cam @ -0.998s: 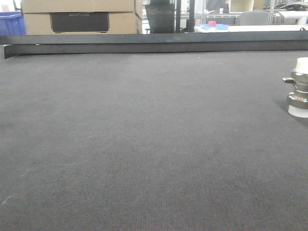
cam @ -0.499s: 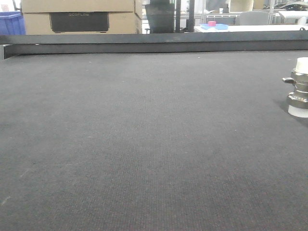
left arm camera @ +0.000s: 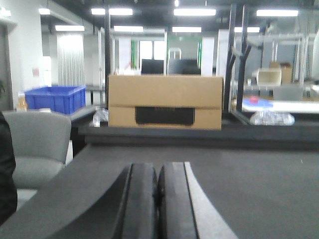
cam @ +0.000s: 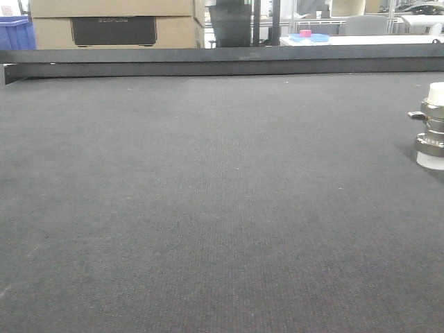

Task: Place valve from conveyor to right shelf box
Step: 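Lower both grippers over the two white-capped silver valves on the conveyor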

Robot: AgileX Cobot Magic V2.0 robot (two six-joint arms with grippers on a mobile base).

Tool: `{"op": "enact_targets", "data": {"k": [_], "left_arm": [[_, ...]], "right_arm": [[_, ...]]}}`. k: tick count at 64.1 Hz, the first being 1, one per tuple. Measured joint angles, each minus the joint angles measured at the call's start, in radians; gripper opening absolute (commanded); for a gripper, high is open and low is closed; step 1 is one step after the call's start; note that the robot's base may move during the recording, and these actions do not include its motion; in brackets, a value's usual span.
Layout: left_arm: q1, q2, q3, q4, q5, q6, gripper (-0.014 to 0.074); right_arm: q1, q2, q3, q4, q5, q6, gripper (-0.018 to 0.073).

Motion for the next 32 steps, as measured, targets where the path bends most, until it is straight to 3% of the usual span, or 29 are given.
{"op": "enact_targets", "data": {"k": [7,14,19,32], "left_arm": [[0.000,0.100,-0.106,0.000,0.098,0.000,0.0428],[0.000,0.210,-0.181,-0.002,0.156,0.000,0.0559],[0.000,0.283,-0.223,-0.015,0.202,0.000,0.0601],[-0.047,0.416,-0.351,-0.052,0.334,0.000,0.0601]], "right_arm": [[0.000,0.063,-0.097,0.000,0.066,0.000,0.0275],[0.000,0.153,-0.152,0.000,0.090,0.000,0.0568],[0.000,0.211,-0.173,0.000,0.095,0.000,0.0569],[0.000,0.357,-0.226,0.000,0.134,0.000,0.0569]]}}
